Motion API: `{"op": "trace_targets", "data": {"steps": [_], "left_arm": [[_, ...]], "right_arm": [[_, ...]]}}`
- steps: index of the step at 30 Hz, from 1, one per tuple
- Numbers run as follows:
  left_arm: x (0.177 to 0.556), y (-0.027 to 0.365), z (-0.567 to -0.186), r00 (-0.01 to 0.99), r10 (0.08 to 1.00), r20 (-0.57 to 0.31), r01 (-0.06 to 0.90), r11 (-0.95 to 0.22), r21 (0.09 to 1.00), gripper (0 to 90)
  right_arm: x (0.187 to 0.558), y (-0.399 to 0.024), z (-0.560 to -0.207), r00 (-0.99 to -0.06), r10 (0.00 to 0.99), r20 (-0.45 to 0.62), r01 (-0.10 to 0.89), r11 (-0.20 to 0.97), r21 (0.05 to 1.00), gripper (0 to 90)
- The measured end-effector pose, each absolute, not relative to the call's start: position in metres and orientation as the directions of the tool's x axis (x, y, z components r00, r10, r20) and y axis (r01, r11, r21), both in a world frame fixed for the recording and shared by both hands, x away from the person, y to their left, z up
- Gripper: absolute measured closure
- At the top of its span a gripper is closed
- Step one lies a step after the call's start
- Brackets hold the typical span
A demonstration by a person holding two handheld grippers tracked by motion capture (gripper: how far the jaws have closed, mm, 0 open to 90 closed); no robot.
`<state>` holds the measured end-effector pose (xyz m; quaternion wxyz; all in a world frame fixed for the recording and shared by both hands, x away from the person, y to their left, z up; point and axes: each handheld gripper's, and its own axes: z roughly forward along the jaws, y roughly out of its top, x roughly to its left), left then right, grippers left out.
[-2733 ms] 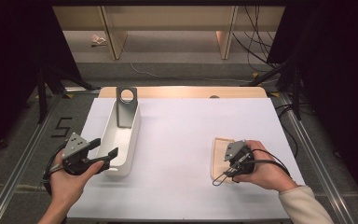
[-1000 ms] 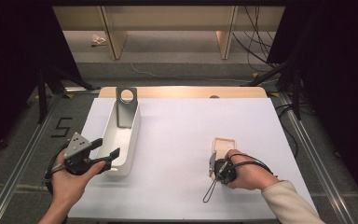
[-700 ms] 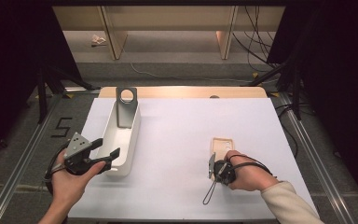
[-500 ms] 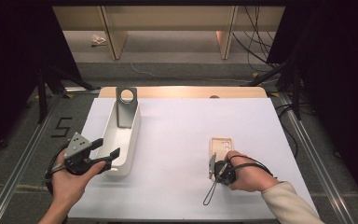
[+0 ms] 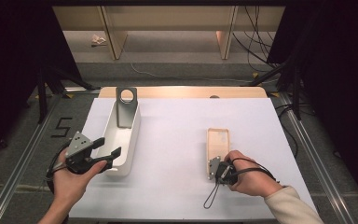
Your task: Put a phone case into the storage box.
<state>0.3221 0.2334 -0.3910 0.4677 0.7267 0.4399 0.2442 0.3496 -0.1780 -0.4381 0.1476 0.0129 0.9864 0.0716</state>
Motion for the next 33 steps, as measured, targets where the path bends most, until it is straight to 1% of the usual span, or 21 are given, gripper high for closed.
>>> {"op": "trace_targets", "data": {"steps": [5,12,19,25,33], "left_arm": [[0.323,0.232,-0.391,0.496,0.866,-0.057,0.412,-0.176,0.894,29.9],[0.324,0.229,-0.391,0.503,0.862,-0.055,0.411,-0.183,0.893,30.6],[0.327,0.222,-0.388,0.521,0.852,-0.051,0.407,-0.196,0.892,31.6],[0.335,0.201,-0.383,0.565,0.824,-0.048,0.405,-0.225,0.886,32.3],[0.362,0.157,-0.370,0.625,0.779,-0.050,0.409,-0.272,0.871,32.3]], "right_arm": [[0.343,-0.179,-0.437,-0.925,0.061,-0.375,-0.011,0.983,0.185,88.7],[0.343,-0.188,-0.441,-0.931,0.083,-0.355,0.009,0.979,0.205,88.6],[0.342,-0.193,-0.439,-0.921,0.085,-0.381,-0.005,0.973,0.231,88.7],[0.339,-0.193,-0.439,-0.916,0.086,-0.392,-0.010,0.972,0.236,88.6],[0.335,-0.186,-0.436,-0.905,0.073,-0.420,-0.037,0.968,0.248,88.6]]}}
